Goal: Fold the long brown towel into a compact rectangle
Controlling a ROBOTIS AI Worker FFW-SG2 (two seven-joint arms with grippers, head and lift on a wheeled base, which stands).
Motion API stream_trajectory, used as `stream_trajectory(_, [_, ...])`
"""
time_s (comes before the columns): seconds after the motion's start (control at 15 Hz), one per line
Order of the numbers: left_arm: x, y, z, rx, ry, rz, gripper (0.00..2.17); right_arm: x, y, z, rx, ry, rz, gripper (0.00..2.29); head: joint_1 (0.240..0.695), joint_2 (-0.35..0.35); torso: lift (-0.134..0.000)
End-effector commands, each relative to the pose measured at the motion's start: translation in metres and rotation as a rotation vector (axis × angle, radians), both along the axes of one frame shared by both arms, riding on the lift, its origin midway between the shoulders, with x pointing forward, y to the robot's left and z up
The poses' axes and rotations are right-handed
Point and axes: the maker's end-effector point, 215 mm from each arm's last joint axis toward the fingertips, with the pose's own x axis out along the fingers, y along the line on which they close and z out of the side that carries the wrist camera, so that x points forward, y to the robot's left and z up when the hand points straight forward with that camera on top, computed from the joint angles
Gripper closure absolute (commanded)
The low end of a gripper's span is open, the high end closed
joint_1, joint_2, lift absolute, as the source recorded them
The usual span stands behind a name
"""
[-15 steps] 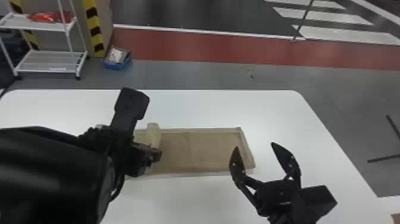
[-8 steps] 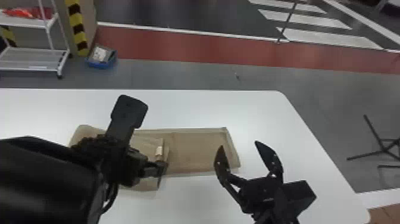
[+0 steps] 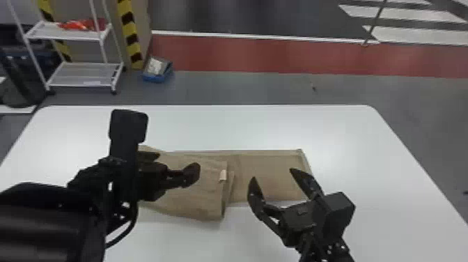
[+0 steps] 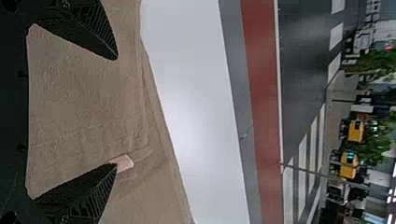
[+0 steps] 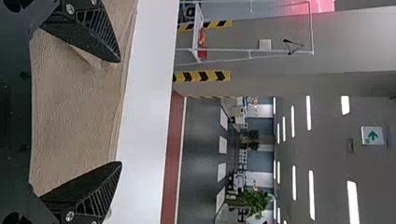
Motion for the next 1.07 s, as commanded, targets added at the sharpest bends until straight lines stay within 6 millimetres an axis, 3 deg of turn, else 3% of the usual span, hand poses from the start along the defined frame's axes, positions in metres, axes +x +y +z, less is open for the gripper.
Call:
stream_trajectory(0.0, [0.015,0.032,0.02,-0.013,-0.17,0.04,0.07,0.003,0.036,-0.006,0.013,0.02,0.062,0.12,0.695,-0.028,-0.125])
stream_trajectory(0.13, [0.012,0.054,0.007,-0.009,-0.179,0.064,0.07,0.002,0.066,-0.014,0.009,0.047,0.125,0.16,0.695,0.028,-0.125])
stream_trajectory(0.2, [0.007,0.065,-0.002,-0.013,-0.169,0.078,0.07,0.0,0.076,-0.021,0.001,0.071,0.145,0.21,0.695,0.083,-0.125])
stream_trajectory(0.33, [-0.001,0.08,-0.012,-0.025,-0.16,0.096,0.08,-0.002,0.091,-0.032,-0.009,0.096,0.178,0.25,0.695,0.132,-0.125])
stream_trajectory(0.47, [-0.01,0.089,-0.021,-0.031,-0.143,0.104,0.08,-0.003,0.094,-0.049,-0.016,0.135,0.186,0.25,0.695,0.172,-0.125])
stream_trajectory(0.73, [-0.01,0.095,-0.023,-0.053,-0.158,0.12,0.08,0.001,0.086,-0.051,-0.009,0.139,0.171,0.25,0.695,0.214,-0.125])
stream_trajectory(0.87, [-0.004,0.098,-0.017,-0.061,-0.203,0.139,0.08,0.003,0.084,-0.063,-0.016,0.164,0.169,0.25,0.695,0.211,-0.125])
stream_trajectory(1.0, [0.005,0.105,0.006,-0.074,-0.327,0.172,0.08,0.006,0.081,-0.07,-0.017,0.172,0.165,0.25,0.695,0.208,-0.125])
